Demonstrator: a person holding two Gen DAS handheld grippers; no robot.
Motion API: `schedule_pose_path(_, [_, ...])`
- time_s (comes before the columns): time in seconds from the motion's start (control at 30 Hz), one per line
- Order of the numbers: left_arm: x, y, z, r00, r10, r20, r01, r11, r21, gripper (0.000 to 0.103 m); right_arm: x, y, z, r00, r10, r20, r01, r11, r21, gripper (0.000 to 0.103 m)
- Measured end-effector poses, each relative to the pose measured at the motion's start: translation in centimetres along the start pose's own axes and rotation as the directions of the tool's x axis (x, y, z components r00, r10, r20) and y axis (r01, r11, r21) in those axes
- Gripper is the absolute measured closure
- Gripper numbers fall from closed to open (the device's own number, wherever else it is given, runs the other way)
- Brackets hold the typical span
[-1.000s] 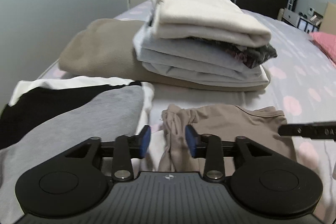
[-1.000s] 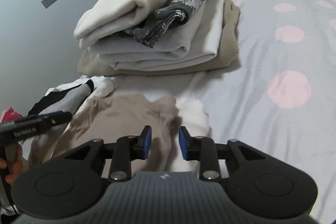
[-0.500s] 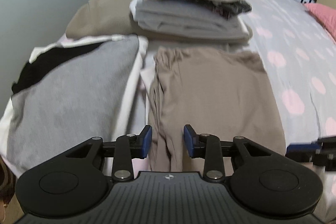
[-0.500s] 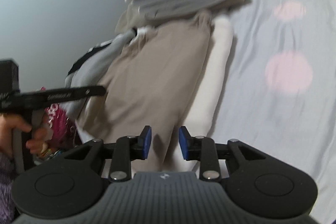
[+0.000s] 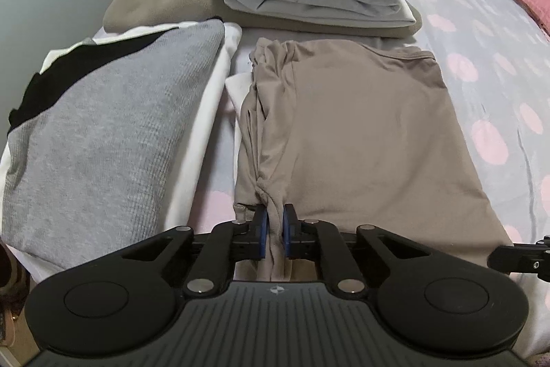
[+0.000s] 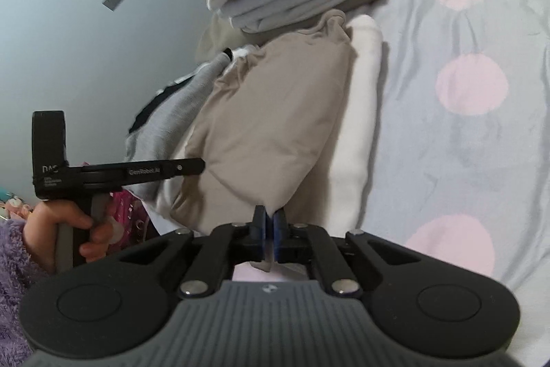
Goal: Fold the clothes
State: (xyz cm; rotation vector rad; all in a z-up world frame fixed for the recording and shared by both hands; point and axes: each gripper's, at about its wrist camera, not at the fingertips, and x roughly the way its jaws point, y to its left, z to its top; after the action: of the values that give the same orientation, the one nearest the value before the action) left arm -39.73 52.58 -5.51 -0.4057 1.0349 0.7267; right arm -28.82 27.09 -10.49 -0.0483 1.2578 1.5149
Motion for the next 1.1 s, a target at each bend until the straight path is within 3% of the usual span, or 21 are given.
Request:
schedule_pose_path(0.1, [0.8,-0.2,0.1,0.999,0.028,-0.037,-0.028,0.999,0.017,0.096,2.1,-1.0,-0.5,0.998,-0.026,-0.055,0.028,0.998,0.047,0.098])
schedule_pose_path(0.2, [0.8,-0.5,0.0,0.998,0.04,-0.043,-0.038,0.999,0.036,0.096,3.2,-1.4,-0.9,0.998,-0.044,-0.055,0.047,0.997,0.064,0.098])
schedule_pose_path(0.43, [-0.7,-1.7,-0.2,0.993,0.114,-0.042,-0.11,0.99,0.083,0.09,0.0,-0.8,-1.3,0.994,-0.107,-0.017,0.106,0.993,-0.051,0.093])
schedule_pose_path(0.5, [-1.9,-2.5,-0.1,0.993,0.114,-0.002,-0.114,0.99,0.079,0.09,-1.2,-0.9,-1.4,0.99,-0.141,0.007,0.141,0.985,-0.097,0.09])
schedule_pose_path(0.57, [-3.5,-3.6,-0.1,0.994,0.087,0.063,-0.091,0.994,0.056,0.087,-2.4,-1.0,-1.6,0.985,-0.169,0.038,0.173,0.973,-0.154,0.071])
schedule_pose_path(0.6, [-4.3,-4.2,-0.1,0.992,0.072,0.1,-0.077,0.996,0.044,0.083,-3.0,-1.1,-1.7,0.982,-0.182,0.054,0.189,0.965,-0.183,0.069])
schedule_pose_path(0.73, [-6.9,-7.3,-1.3,0.972,0.023,0.234,-0.025,1.0,0.005,0.074,-5.7,-1.1,-2.0,0.964,-0.231,0.132,0.261,0.922,-0.286,0.069])
schedule_pose_path(0.87, [-8.1,-9.7,-3.1,0.944,0.005,0.33,0.034,0.993,-0.111,0.062,-7.6,-1.0,-2.2,0.94,-0.26,0.222,0.327,0.873,-0.362,0.057])
schedule_pose_path(1.0, [-8.1,-11.5,-5.5,0.933,0.0,0.361,0.095,0.964,-0.247,0.059,-8.7,-0.8,-1.7,0.924,-0.268,0.273,0.357,0.859,-0.365,0.056])
schedule_pose_path(1.1, [-7.8,-12.7,-7.3,0.94,0.044,0.339,0.055,0.959,-0.278,0.058,-9.0,-0.6,-1.8,0.917,-0.27,0.295,0.371,0.851,-0.373,0.055])
